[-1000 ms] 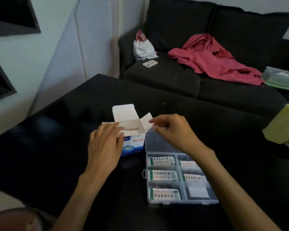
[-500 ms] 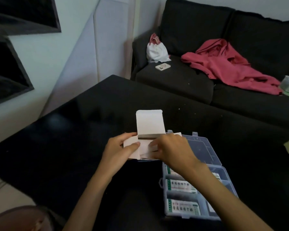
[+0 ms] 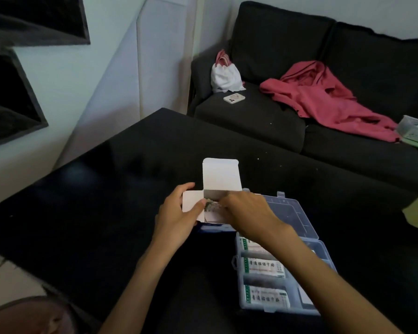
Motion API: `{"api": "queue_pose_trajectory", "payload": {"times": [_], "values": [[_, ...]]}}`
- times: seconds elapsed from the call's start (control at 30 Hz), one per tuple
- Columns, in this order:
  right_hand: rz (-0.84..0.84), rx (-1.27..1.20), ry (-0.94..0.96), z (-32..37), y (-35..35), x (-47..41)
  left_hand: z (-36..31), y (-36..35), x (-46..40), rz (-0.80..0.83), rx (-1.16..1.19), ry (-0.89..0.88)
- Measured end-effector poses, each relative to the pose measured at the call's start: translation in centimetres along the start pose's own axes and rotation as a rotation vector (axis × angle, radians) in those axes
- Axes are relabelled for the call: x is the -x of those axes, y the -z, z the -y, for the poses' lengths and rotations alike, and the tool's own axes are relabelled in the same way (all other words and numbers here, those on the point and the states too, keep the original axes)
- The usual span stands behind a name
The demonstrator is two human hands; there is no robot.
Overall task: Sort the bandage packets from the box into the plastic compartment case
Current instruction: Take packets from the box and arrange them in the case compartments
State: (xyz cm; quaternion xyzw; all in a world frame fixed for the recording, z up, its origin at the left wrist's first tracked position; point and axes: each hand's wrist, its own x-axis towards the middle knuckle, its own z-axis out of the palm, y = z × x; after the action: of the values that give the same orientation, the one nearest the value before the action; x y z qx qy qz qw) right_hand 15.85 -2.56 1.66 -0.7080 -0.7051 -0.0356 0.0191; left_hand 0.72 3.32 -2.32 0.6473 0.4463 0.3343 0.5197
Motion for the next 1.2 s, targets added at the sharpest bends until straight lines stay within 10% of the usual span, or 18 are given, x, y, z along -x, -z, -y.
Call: {"api": "queue_pose_trajectory", "payload": {"times": [0.37, 0.57, 0.83, 1.2], "values": [[-0.368, -0.797, -0.273, 0.0, 0.8, 2.3, -1.1, -0.9, -0.5, -0.192, -0.096, 0.012], [-0.405, -0.988, -0.513, -3.0, 1.2, 7.7, -2.5, -1.8, 2.3, -0.509, -0.539, -0.408], [-0.237, -1.037, -0.877, -7.9, -1.1, 15.0, -1.1, -5.4, 5.1, 0.158, -0.638, -0.194], [0.001, -1.32, -0.954, -9.1, -0.9, 18.3, 0.4, -7.0, 3.8, 0.447, -0.704, 0.049]]}}
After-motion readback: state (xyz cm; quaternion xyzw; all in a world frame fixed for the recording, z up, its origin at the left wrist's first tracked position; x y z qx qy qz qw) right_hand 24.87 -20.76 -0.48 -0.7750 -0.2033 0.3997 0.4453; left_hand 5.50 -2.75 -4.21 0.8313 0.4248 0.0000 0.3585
